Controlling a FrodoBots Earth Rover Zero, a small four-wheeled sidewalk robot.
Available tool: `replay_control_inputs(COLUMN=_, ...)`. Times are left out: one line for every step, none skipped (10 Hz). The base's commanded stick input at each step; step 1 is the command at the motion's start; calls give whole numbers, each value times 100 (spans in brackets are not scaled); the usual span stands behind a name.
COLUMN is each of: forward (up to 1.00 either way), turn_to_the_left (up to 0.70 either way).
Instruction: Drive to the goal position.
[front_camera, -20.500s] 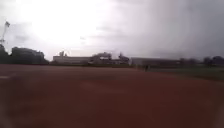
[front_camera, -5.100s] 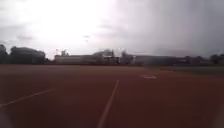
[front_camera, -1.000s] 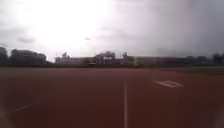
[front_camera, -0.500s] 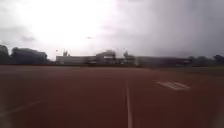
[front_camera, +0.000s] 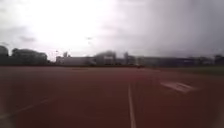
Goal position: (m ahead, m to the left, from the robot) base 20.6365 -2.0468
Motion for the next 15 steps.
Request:
replay_control_inputs(forward=50, turn_to_the_left=0)
replay_control_inputs(forward=50, turn_to_the_left=0)
replay_control_inputs(forward=50, turn_to_the_left=0)
replay_control_inputs(forward=50, turn_to_the_left=0)
replay_control_inputs(forward=50, turn_to_the_left=0)
replay_control_inputs(forward=50, turn_to_the_left=0)
replay_control_inputs(forward=50, turn_to_the_left=0)
replay_control_inputs(forward=50, turn_to_the_left=0)
replay_control_inputs(forward=50, turn_to_the_left=0)
replay_control_inputs(forward=50, turn_to_the_left=0)
replay_control_inputs(forward=50, turn_to_the_left=-18)
replay_control_inputs(forward=50, turn_to_the_left=-3)
replay_control_inputs(forward=50, turn_to_the_left=0)
replay_control_inputs(forward=50, turn_to_the_left=0)
replay_control_inputs(forward=50, turn_to_the_left=0)
